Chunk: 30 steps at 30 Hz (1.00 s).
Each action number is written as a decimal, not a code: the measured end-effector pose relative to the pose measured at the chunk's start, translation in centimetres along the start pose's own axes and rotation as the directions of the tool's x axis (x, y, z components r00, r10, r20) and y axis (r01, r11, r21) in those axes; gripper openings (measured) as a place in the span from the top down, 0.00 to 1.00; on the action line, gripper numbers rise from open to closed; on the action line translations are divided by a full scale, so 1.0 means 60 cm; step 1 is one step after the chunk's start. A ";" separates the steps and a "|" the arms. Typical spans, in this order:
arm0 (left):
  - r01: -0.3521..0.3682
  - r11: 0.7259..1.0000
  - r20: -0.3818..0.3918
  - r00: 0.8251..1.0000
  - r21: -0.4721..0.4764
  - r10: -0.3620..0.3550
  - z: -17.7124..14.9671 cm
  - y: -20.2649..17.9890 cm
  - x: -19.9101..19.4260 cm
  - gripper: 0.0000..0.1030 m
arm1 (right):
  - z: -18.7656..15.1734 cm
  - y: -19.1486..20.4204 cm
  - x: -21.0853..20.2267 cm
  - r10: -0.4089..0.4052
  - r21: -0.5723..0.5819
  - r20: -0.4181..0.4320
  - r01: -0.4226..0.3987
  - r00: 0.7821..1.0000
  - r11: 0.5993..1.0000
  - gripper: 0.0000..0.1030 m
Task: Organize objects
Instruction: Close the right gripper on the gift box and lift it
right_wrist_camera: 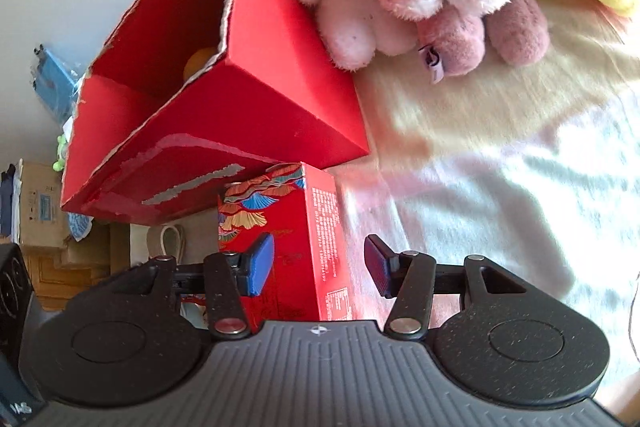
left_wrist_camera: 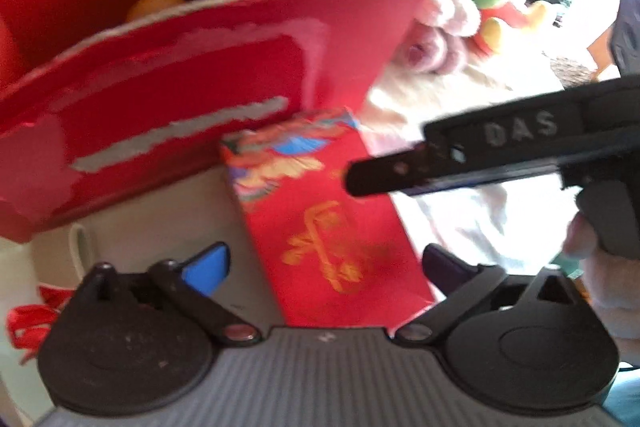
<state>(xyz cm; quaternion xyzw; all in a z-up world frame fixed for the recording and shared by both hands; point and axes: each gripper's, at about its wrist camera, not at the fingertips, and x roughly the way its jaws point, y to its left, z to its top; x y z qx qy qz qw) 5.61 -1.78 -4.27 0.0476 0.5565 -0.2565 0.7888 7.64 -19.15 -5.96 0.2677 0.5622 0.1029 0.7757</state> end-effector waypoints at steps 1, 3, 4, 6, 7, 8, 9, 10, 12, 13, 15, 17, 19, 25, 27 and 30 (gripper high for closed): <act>-0.010 1.000 -0.001 1.000 -0.001 0.010 -0.002 0.000 -0.002 0.02 | 0.000 0.001 0.002 0.003 -0.007 -0.001 -0.003 1.000 1.000 0.48; -0.003 1.000 -0.007 1.000 -0.019 0.003 0.000 0.006 0.000 0.04 | -0.001 0.007 0.015 0.008 -0.020 -0.008 -0.008 1.000 1.000 0.48; 0.009 1.000 -0.011 1.000 -0.025 -0.009 0.002 0.007 0.001 0.06 | -0.001 0.009 0.021 0.010 -0.024 -0.015 -0.010 1.000 1.000 0.48; 0.013 1.000 -0.011 1.000 -0.022 -0.014 0.004 0.004 0.000 0.07 | 0.000 0.009 0.032 0.033 -0.025 -0.026 -0.034 0.999 0.999 0.48; 0.007 1.000 -0.006 1.000 -0.014 -0.007 0.005 0.001 -0.001 0.11 | 0.002 0.006 0.031 0.042 -0.019 -0.031 -0.042 0.999 0.999 0.48; 0.013 1.000 -0.001 1.000 -0.010 -0.013 0.005 -0.001 -0.004 0.14 | 0.003 0.005 0.032 0.043 -0.019 -0.033 -0.044 0.999 0.999 0.47; 0.012 1.000 0.000 1.000 -0.007 -0.012 0.006 -0.002 -0.006 0.15 | 0.003 0.004 0.032 0.051 -0.019 -0.035 -0.051 0.998 0.998 0.49; 0.004 1.000 -0.001 1.000 -0.001 -0.004 0.007 -0.005 -0.008 0.16 | 0.004 0.002 0.030 0.060 -0.016 -0.038 -0.060 0.998 0.998 0.50; -0.003 1.000 -0.001 1.000 0.015 0.003 0.007 -0.010 -0.010 0.17 | 0.004 0.001 0.024 0.052 -0.022 -0.036 -0.052 0.998 0.998 0.51; -0.003 1.000 -0.002 1.000 0.025 0.003 0.008 -0.014 -0.011 0.19 | 0.003 -0.001 0.019 0.045 -0.028 -0.033 -0.046 0.998 0.999 0.51; 0.003 0.999 -0.005 1.000 0.053 -0.003 0.010 -0.025 -0.016 0.19 | 0.001 -0.006 0.008 0.037 -0.031 -0.023 -0.037 0.999 0.999 0.51; 0.014 0.996 -0.010 1.000 0.093 -0.013 0.012 -0.040 -0.020 0.19 | -0.001 -0.016 -0.009 0.026 -0.026 -0.015 -0.027 1.000 0.999 0.50; 0.029 0.989 -0.012 1.000 0.146 -0.027 0.014 -0.061 -0.025 0.19 | -0.003 -0.029 -0.030 0.013 -0.008 -0.001 -0.013 1.000 1.000 0.50; 0.056 0.946 0.040 0.997 0.318 -0.072 0.059 -0.127 -0.050 0.19 | -0.016 -0.058 -0.118 -0.039 0.047 0.119 0.033 0.992 0.998 0.50; 0.053 0.930 0.078 0.993 0.363 -0.088 0.078 -0.143 -0.068 0.19 | -0.022 -0.061 -0.152 -0.050 0.052 0.177 0.041 0.983 0.998 0.49; 0.038 0.912 0.159 0.981 0.408 -0.112 0.109 -0.190 -0.080 0.19 | -0.025 -0.060 -0.199 -0.043 0.053 0.271 0.030 0.962 0.998 0.49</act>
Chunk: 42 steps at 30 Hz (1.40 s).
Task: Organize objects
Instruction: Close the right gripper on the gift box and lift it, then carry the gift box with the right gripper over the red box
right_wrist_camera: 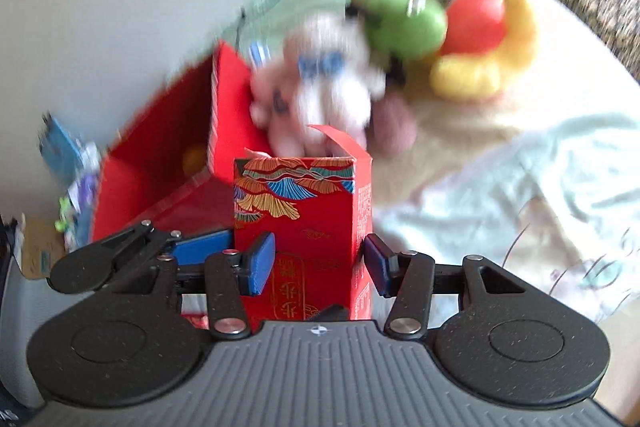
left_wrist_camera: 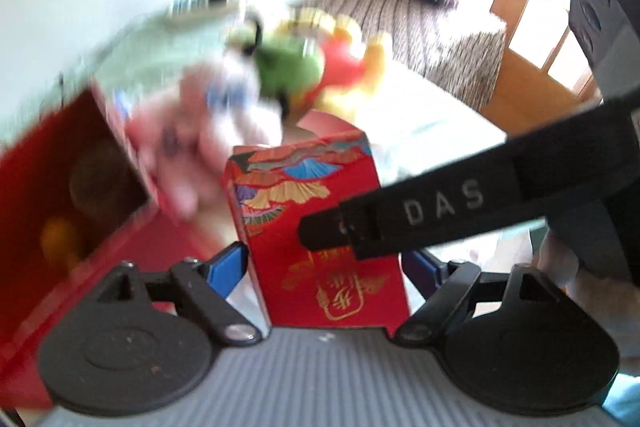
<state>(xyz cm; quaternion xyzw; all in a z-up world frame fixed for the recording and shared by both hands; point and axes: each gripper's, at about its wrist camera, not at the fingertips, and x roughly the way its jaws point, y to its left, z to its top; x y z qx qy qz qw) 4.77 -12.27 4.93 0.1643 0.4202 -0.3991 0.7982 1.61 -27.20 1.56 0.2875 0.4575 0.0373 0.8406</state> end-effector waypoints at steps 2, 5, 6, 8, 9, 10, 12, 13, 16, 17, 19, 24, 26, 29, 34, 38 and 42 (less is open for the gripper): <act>-0.012 1.000 0.062 0.998 0.019 0.011 0.019 0.000 -0.032 0.19 | 0.010 0.006 -0.020 0.021 0.002 0.056 -0.021 0.998 1.000 0.49; -0.051 0.998 0.144 0.989 0.035 0.046 0.052 0.013 -0.061 0.19 | 0.029 0.036 -0.031 0.063 -0.029 0.123 -0.060 0.990 0.998 0.49; -0.069 0.997 0.172 0.983 0.035 0.062 0.067 0.018 -0.070 0.19 | 0.036 0.050 -0.030 0.075 -0.051 0.140 -0.069 0.987 0.996 0.49; -0.111 0.993 0.217 0.971 0.039 0.100 0.073 0.024 -0.098 0.19 | 0.053 0.076 -0.031 0.103 -0.096 0.173 -0.087 0.980 0.992 0.49; -0.139 0.990 0.242 0.962 0.037 0.126 0.078 0.032 -0.111 0.19 | 0.062 0.088 -0.031 0.119 -0.121 0.186 -0.098 0.975 0.988 0.49; -0.159 0.987 0.258 0.955 0.030 0.146 0.083 0.039 -0.121 0.19 | 0.071 0.095 -0.030 0.134 -0.145 0.192 -0.107 0.972 0.984 0.49; -0.192 0.981 0.278 0.943 0.000 0.184 0.088 0.062 -0.139 0.19 | 0.094 0.124 -0.019 0.164 -0.186 0.193 -0.128 0.967 0.974 0.49; -0.205 0.979 0.283 0.937 -0.020 0.202 0.090 0.077 -0.145 0.19 | 0.103 0.138 -0.013 0.179 -0.206 0.191 -0.139 0.965 0.969 0.49; -0.227 0.970 0.292 0.925 -0.087 0.242 0.091 0.125 -0.165 0.19 | 0.130 0.180 0.004 0.219 -0.268 0.181 -0.166 0.959 0.949 0.49; -0.239 0.965 0.294 0.920 -0.106 0.260 0.088 0.142 -0.173 0.19 | 0.138 0.198 0.009 0.234 -0.289 0.179 -0.176 0.956 0.941 0.49; -0.260 0.956 0.293 0.911 -0.137 0.290 0.084 0.172 -0.185 0.19 | 0.150 0.230 0.021 0.260 -0.333 0.173 -0.192 0.950 0.923 0.49; -0.302 0.926 0.275 0.892 -0.228 0.358 0.060 0.245 -0.213 0.19 | 0.166 0.299 0.067 0.315 -0.405 0.107 -0.248 0.943 0.880 0.50; -0.306 0.915 0.253 0.893 -0.264 0.372 0.048 0.271 -0.215 0.19 | 0.165 0.319 0.093 0.321 -0.422 0.071 -0.263 0.944 0.867 0.50; -0.324 0.895 0.192 0.900 -0.306 0.391 0.025 0.306 -0.194 0.19 | 0.152 0.340 0.138 0.312 -0.428 0.005 -0.280 0.950 0.859 0.50; -0.358 0.875 0.087 0.910 -0.326 0.405 -0.016 0.338 -0.147 0.19 | 0.131 0.357 0.203 0.270 -0.421 -0.082 -0.279 0.959 0.863 0.50; -0.362 0.865 0.029 0.918 -0.346 0.395 -0.036 0.360 -0.121 0.19 | 0.120 0.364 0.235 0.241 -0.417 -0.131 -0.274 0.962 0.867 0.50; -0.358 0.855 -0.033 0.927 -0.376 0.373 -0.050 0.383 -0.101 0.19 | 0.119 0.364 0.270 0.212 -0.410 -0.190 -0.273 0.959 0.870 0.50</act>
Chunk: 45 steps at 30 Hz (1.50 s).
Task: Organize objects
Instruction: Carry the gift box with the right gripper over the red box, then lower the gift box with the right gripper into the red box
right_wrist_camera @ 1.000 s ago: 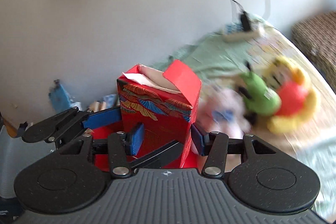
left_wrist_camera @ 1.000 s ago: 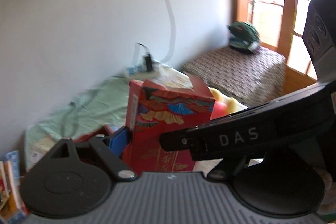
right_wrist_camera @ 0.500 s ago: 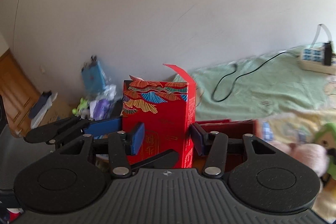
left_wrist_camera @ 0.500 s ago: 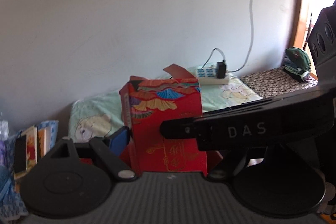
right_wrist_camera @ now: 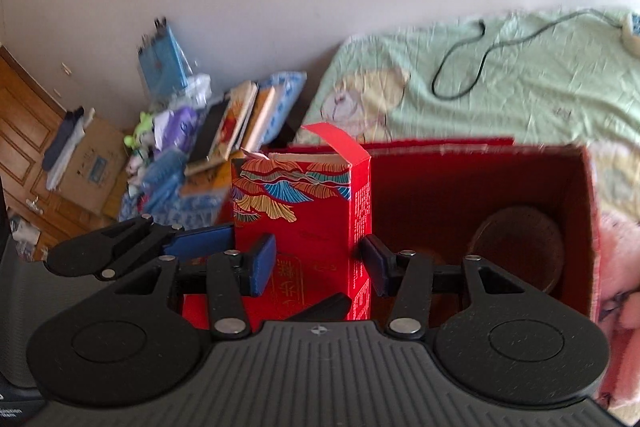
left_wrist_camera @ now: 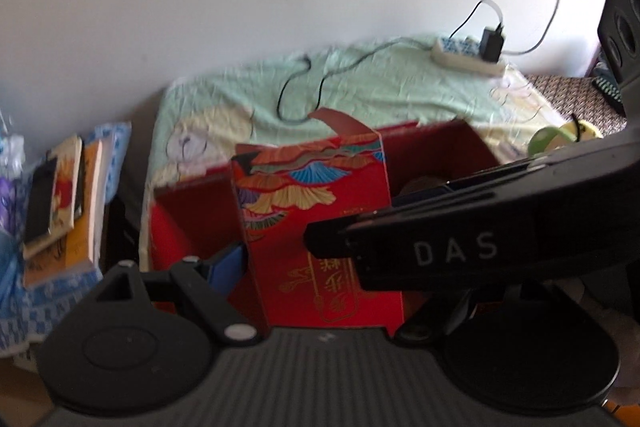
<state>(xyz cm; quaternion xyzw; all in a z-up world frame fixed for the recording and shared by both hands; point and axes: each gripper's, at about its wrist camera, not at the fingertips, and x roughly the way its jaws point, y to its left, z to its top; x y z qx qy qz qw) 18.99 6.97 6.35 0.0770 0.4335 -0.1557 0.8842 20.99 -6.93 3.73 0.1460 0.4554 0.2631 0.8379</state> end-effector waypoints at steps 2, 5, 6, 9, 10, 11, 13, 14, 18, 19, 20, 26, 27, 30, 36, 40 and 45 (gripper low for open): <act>-0.005 1.000 -0.028 1.000 -0.009 0.005 -0.003 0.002 0.013 0.19 | 0.001 -0.005 0.016 0.002 0.004 -0.037 -0.001 0.999 1.000 0.50; -0.019 1.000 -0.064 0.998 -0.019 0.018 -0.004 0.006 0.031 0.19 | 0.002 -0.014 0.041 0.012 0.001 -0.091 -0.012 0.996 1.000 0.50; -0.023 0.999 -0.074 0.997 -0.023 0.021 -0.004 0.007 0.036 0.19 | 0.002 -0.018 0.048 0.018 0.007 -0.106 -0.017 0.994 1.000 0.50; -0.035 0.999 -0.104 0.994 -0.027 0.032 -0.004 0.010 0.053 0.19 | 0.004 -0.029 0.065 0.037 0.020 -0.133 -0.035 0.990 0.999 0.50; -0.034 0.999 -0.115 0.993 -0.030 0.030 -0.004 0.012 0.058 0.19 | 0.005 -0.031 0.068 0.039 0.021 -0.138 -0.036 0.990 0.999 0.50; -0.033 0.999 -0.125 0.992 -0.034 0.029 -0.005 0.014 0.064 0.19 | 0.005 -0.033 0.071 0.039 0.021 -0.140 -0.037 0.989 0.999 0.50; -0.035 0.999 -0.146 0.989 -0.039 0.029 -0.007 0.015 0.075 0.19 | 0.004 -0.037 0.077 0.041 0.025 -0.148 -0.037 0.988 0.999 0.51; -0.036 0.998 -0.158 0.987 -0.042 0.029 -0.007 0.015 0.080 0.19 | 0.004 -0.039 0.081 0.041 0.027 -0.153 -0.037 0.987 0.999 0.51; -0.040 0.998 -0.197 0.980 -0.053 0.029 -0.010 0.018 0.098 0.19 | 0.003 -0.047 0.094 0.038 0.040 -0.164 -0.032 0.986 0.999 0.51; -0.040 0.998 -0.208 0.978 -0.057 0.027 -0.011 0.019 0.103 0.19 | 0.001 -0.049 0.097 0.038 0.045 -0.167 -0.031 0.985 0.998 0.51; -0.040 0.997 -0.215 0.976 -0.060 0.026 -0.011 0.020 0.107 0.19 | 0.001 -0.052 0.100 0.037 0.050 -0.168 -0.029 0.985 0.998 0.51; -0.041 0.997 -0.247 0.969 -0.070 0.023 -0.011 0.025 0.127 0.18 | -0.002 -0.060 0.109 0.028 0.081 -0.175 -0.013 0.984 0.997 0.54; -0.037 0.997 -0.252 0.968 -0.069 0.019 -0.011 0.024 0.130 0.18 | -0.003 -0.060 0.110 0.018 0.084 -0.178 -0.003 0.984 0.996 0.54; -0.027 0.997 -0.266 0.964 -0.068 0.008 -0.010 0.022 0.138 0.18 | -0.006 -0.061 0.115 -0.016 0.091 -0.187 0.034 0.982 0.995 0.56; -0.022 0.997 -0.273 0.962 -0.077 0.000 -0.008 0.024 0.146 0.18 | -0.008 -0.075 0.122 -0.022 0.143 -0.208 0.053 0.978 0.988 0.58; -0.024 0.997 -0.275 0.961 -0.076 0.002 -0.006 0.019 0.152 0.17 | -0.010 -0.078 0.119 -0.028 0.158 -0.203 0.061 0.979 0.985 0.62; -0.035 0.997 -0.282 0.959 -0.069 0.015 -0.002 0.015 0.166 0.16 | -0.013 -0.082 0.113 -0.038 0.173 -0.178 0.070 0.983 0.983 0.67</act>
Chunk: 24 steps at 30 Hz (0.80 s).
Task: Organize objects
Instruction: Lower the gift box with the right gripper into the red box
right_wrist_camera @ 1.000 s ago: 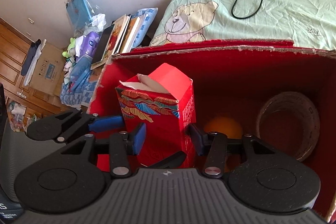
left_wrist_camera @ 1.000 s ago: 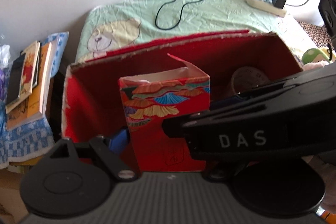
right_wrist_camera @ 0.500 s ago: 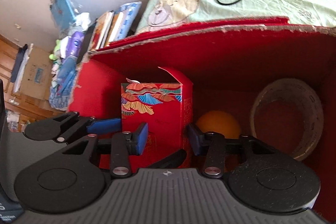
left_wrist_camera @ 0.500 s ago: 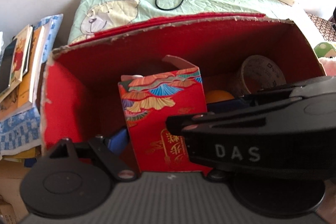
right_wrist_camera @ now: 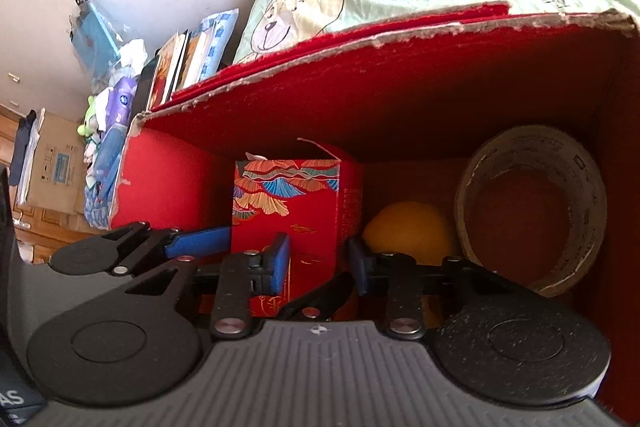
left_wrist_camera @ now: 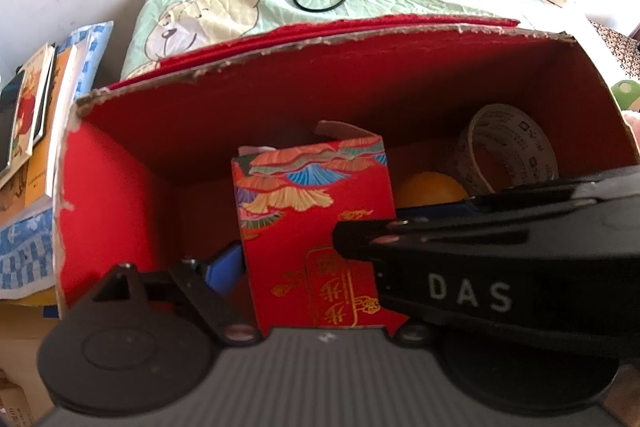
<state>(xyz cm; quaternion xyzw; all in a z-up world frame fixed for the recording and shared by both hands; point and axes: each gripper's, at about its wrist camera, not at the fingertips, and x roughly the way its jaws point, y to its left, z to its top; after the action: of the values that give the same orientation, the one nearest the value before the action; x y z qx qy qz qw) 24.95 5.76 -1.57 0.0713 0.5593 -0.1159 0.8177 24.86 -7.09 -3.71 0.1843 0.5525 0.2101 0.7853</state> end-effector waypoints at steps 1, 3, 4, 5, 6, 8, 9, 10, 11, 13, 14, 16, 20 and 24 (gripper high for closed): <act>0.001 1.000 -0.001 1.000 0.002 -0.001 0.001 -0.001 0.001 0.15 | 0.000 -0.001 -0.001 0.000 0.000 0.005 0.000 1.000 1.000 0.67; 0.001 1.000 -0.001 1.000 0.005 -0.001 0.002 -0.001 0.002 0.14 | 0.001 -0.003 -0.002 0.001 0.002 0.010 -0.001 1.000 1.000 0.68; 0.003 1.000 -0.003 1.000 0.004 -0.003 0.003 -0.001 0.003 0.13 | 0.001 -0.003 -0.002 0.000 0.003 0.012 0.000 1.000 1.000 0.68; 0.006 1.000 -0.004 1.000 0.001 -0.006 0.004 0.000 0.004 0.13 | 0.001 -0.004 -0.003 -0.001 0.005 0.015 0.001 1.000 1.000 0.68; 0.009 1.000 -0.005 1.000 -0.003 -0.009 0.004 0.001 0.004 0.13 | 0.001 -0.004 -0.004 -0.001 0.005 0.018 0.001 1.000 1.000 0.69; 0.013 1.000 -0.007 1.000 -0.007 -0.013 0.004 0.002 0.005 0.12 | 0.000 -0.005 -0.004 -0.002 0.007 0.021 0.002 1.000 1.000 0.69; 0.014 1.000 -0.009 1.000 -0.007 -0.014 0.004 0.002 0.005 0.11 | 0.000 -0.005 -0.004 -0.002 0.008 0.021 0.001 1.000 1.000 0.69; 0.015 1.000 -0.010 1.000 -0.005 -0.015 0.004 0.001 0.006 0.10 | 0.000 -0.006 -0.005 -0.001 0.008 0.020 0.001 1.000 1.000 0.69; 0.015 1.000 -0.009 1.000 -0.001 -0.015 0.004 0.000 0.006 0.10 | 0.000 -0.006 -0.005 -0.001 0.008 0.020 0.001 1.000 1.000 0.69; 0.011 1.000 -0.008 1.000 0.009 -0.011 0.003 -0.002 0.006 0.07 | 0.000 -0.007 -0.005 0.000 0.009 0.020 0.000 1.000 1.000 0.69; 0.009 1.000 -0.007 1.000 0.013 -0.008 0.003 -0.004 0.007 0.07 | -0.001 -0.007 -0.006 0.002 0.010 0.019 -0.002 1.000 1.000 0.69; 0.007 1.000 -0.011 1.000 0.018 -0.007 0.004 -0.004 0.009 0.07 | -0.001 -0.010 -0.006 0.010 0.018 0.017 -0.010 1.000 1.000 0.69; 0.016 1.000 -0.017 1.000 0.014 -0.016 0.004 -0.001 0.011 0.07 | -0.001 -0.015 -0.008 0.024 0.041 0.026 -0.025 0.999 0.999 0.69; 0.011 0.999 -0.011 1.000 0.030 -0.011 0.003 -0.007 0.010 0.07 | -0.003 -0.013 -0.010 0.024 0.041 0.037 -0.026 0.999 0.999 0.69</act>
<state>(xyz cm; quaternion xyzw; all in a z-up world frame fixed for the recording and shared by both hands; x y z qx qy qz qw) 25.20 5.27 -2.04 0.0813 0.5622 -0.1285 0.8129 24.59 -8.08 -3.70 0.2113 0.5398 0.2050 0.7886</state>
